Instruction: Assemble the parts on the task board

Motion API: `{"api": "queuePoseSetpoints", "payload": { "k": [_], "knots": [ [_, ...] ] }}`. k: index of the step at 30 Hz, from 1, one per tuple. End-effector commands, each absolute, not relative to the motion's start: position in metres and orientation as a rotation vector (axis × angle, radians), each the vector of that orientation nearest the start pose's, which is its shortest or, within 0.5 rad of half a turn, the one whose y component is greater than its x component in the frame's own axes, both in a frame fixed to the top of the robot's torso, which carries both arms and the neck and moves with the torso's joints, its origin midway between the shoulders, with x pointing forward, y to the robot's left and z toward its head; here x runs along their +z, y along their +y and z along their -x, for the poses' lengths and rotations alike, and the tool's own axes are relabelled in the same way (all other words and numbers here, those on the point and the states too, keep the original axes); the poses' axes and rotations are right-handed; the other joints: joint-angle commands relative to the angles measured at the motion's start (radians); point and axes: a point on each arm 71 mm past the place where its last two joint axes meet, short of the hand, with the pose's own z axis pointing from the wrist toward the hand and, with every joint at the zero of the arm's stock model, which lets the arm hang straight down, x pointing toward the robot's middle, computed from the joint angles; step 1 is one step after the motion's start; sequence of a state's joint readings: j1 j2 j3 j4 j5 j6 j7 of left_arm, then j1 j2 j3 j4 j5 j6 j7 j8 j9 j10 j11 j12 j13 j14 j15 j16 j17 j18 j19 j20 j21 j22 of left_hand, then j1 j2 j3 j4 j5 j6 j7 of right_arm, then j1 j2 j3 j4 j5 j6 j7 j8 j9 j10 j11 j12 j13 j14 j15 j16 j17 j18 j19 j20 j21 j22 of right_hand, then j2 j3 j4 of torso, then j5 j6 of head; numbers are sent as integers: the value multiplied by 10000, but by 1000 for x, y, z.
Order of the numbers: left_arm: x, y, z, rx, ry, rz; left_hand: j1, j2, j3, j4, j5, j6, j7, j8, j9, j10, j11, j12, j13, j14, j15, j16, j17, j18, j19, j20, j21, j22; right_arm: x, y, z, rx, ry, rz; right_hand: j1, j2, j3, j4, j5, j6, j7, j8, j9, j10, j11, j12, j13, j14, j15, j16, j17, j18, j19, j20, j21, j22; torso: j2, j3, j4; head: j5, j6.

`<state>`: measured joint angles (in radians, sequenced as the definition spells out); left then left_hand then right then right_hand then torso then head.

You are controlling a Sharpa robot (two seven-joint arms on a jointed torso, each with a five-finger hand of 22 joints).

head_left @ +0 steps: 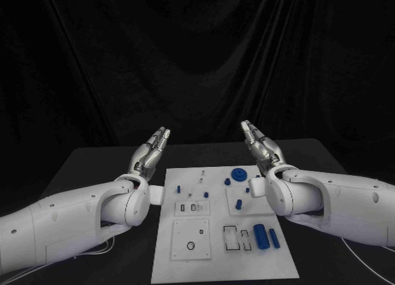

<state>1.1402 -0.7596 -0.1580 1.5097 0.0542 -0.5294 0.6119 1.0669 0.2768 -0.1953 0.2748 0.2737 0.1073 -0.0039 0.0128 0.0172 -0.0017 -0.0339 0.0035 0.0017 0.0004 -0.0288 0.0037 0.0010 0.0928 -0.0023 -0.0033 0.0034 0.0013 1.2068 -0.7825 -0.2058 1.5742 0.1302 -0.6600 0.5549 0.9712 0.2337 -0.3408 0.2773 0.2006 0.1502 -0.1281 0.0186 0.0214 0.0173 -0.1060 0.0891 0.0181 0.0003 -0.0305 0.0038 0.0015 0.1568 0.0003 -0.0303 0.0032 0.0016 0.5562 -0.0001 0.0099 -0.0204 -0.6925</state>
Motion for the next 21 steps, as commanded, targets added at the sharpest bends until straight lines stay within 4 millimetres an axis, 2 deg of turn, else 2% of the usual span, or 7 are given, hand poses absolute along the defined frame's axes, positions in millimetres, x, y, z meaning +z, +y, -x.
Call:
{"api": "queuePoseSetpoints", "payload": {
  "k": [1, 5, 10, 11, 13, 14, 21],
  "knots": [
    [-226, 180, -466, -16856, 12353, 10918, 1220, 77, 62, 166, 1081, 220, 8, 68, 27, 17, -44, -35, -17, -4, 9, -37, -10, 380, 23, 379, -34, -13, -224, -188, -461, 13519, 13137, -12268, 918, -168, -88, 85, 63, 277, 32, 62, 34, -36, 566, 233, 31, -3, -413, -38, -15, -83, -3, 363, -32, -16, 7, 0, 7, 0, -5],
    [-225, 180, -466, -17431, 12253, 10815, 1477, 71, 77, 167, 1265, 259, 23, 73, 31, 17, -19, -35, -17, -4, 67, -37, -10, 453, 23, 503, -34, -13, -224, -188, -461, 13519, 13137, -12268, 1110, -266, -29, 84, 57, 356, 118, 70, 41, -15, 822, 358, 42, -3, 1, -38, -15, -157, -3, 710, -32, -16, 7, 0, 7, 0, -5],
    [-225, 179, -466, -17793, 12177, 10757, 2743, -82, 319, -93, 2484, 962, 476, 215, 113, 17, 413, -35, -17, -4, 464, -37, -10, 781, 23, 1295, -34, -13, -224, -188, -461, 13519, 13137, -12268, 1999, -499, 230, -75, 665, 989, 729, 165, 116, 319, 1424, 941, 119, 102, 1479, 60, 44, -356, 101, 1968, 59, 51, 7, 0, 7, 0, -5],
    [-225, 201, -466, -18118, 12936, 9618, 2866, -97, 328, -93, 2596, 1004, 493, 222, 116, 17, 447, -35, -17, -4, 516, -37, -10, 821, 23, 1389, -34, -13, -213, -211, -477, 13425, 13886, -9877, 2162, -561, 256, -61, 777, 1267, 983, 212, 148, 415, 1502, 1068, 132, 236, 1696, 161, 96, -358, 238, 2181, 162, 120, 7, -1, -35, -74, -526],
    [-224, 206, -465, -17991, 13000, 9388, 3030, -124, 342, -104, 2725, 1044, 512, 229, 120, 17, 479, -35, -17, -4, 575, -37, -10, 855, 23, 1495, -34, -13, -205, -214, -481, 13238, 13963, -8910, 2440, -648, 312, -83, 897, 1575, 1241, 251, 175, 607, 1686, 1332, 167, 709, 2033, 456, 235, -356, 653, 2539, 431, 280, 6, 0, -38, -82, -587],
    [-224, 208, -465, -17920, 13017, 9306, 3111, -138, 348, -110, 2784, 1063, 513, 231, 121, 17, 490, -35, -17, -4, 591, -37, -10, 868, 24, 1532, -33, -12, -201, -215, -483, 13103, 14052, -8399, 3017, -799, 431, -130, 1256, 1800, 1309, 223, 175, 1183, 2296, 1985, 235, 2066, 2362, 1130, 552, -270, 1769, 2932, 1065, 613, 9, 2, -37, -79, -648],
    [-221, 226, -462, -17398, 13055, 9110, 3436, -159, 411, -169, 3086, 1420, 640, 304, 162, 53, 604, -23, -4, -4, 707, -37, -10, 881, 53, 1707, -5, 12, -166, -211, -505, 11219, 15548, -4391, 4378, -902, 720, -407, 1971, 2971, 1770, 288, 254, 2631, 2911, 2975, 354, 6928, 2391, 2939, 1288, 30, 6927, 3188, 3361, 1566, -13, 0, -18, -39, -934]
  ]
}}
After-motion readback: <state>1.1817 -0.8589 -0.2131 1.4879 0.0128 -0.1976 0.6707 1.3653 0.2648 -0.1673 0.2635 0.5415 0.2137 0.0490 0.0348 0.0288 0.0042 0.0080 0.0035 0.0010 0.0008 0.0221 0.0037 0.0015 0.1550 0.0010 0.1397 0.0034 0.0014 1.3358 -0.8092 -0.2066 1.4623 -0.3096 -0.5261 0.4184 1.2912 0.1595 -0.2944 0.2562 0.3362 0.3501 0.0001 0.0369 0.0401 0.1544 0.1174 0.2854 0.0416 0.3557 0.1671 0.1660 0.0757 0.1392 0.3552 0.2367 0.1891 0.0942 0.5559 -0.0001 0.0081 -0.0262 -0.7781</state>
